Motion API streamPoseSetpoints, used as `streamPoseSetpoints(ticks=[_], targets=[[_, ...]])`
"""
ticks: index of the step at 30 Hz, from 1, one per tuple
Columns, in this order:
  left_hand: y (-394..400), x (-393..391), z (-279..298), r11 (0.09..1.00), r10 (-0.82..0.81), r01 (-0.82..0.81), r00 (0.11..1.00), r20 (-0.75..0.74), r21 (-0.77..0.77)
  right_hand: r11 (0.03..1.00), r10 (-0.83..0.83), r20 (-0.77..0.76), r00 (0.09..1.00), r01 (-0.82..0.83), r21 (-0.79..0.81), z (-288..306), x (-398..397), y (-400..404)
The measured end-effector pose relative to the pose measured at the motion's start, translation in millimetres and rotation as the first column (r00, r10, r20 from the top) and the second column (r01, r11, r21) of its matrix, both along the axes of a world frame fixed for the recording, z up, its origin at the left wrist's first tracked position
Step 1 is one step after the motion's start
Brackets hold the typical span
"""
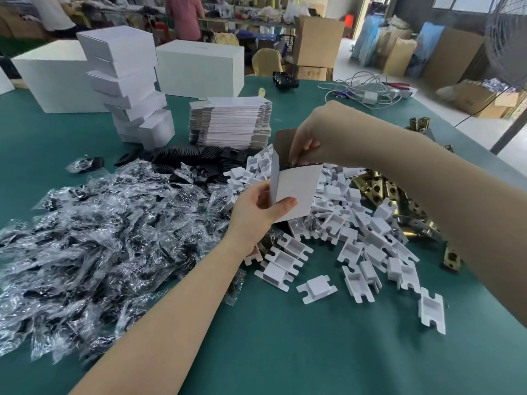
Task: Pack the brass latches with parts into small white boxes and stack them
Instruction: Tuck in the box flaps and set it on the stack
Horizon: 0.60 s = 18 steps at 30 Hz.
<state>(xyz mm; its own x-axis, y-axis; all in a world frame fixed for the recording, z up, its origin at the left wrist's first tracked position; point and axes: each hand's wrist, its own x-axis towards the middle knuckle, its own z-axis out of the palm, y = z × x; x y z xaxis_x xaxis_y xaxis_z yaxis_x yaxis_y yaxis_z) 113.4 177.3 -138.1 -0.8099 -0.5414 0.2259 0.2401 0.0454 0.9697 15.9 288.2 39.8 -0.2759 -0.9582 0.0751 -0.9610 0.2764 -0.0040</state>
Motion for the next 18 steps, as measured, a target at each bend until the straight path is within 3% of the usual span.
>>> streamPoseSetpoints(ticks=[6, 10, 14, 16, 18], targets=[[0.0, 0.5, 0.7, 1.000, -0.001, 0.001, 1.000, 0.002, -0.001, 0.997, 0.013, -0.018, 1.000, -0.012, 0.076, -1.8, 5.2, -3.8], [-0.9, 0.1, 0.2, 1.000, -0.005, 0.004, 1.000, 0.021, 0.011, 1.000, 0.007, 0.088, 0.996, -0.004, -0.028, -4.1, 2.0, 0.2], [-1.0, -0.2, -0.6, 1.000, -0.008, 0.007, 1.000, 0.024, 0.030, 0.999, -0.033, 0.093, 0.995, 0.036, -0.030, -10.6, 0.9, 9.1], [-1.2, -0.1, 0.1, 0.999, -0.013, 0.013, 1.000, 0.021, 0.037, 0.966, -0.051, 0.140, 0.989, 0.084, -0.244, -16.8, -1.0, 15.1], [-1.1, -0.4, -0.7, 0.999, -0.016, 0.015, 1.000, 0.019, 0.036, 0.834, -0.085, 0.198, 0.977, 0.178, -0.522, -28.6, -3.5, 21.5]])
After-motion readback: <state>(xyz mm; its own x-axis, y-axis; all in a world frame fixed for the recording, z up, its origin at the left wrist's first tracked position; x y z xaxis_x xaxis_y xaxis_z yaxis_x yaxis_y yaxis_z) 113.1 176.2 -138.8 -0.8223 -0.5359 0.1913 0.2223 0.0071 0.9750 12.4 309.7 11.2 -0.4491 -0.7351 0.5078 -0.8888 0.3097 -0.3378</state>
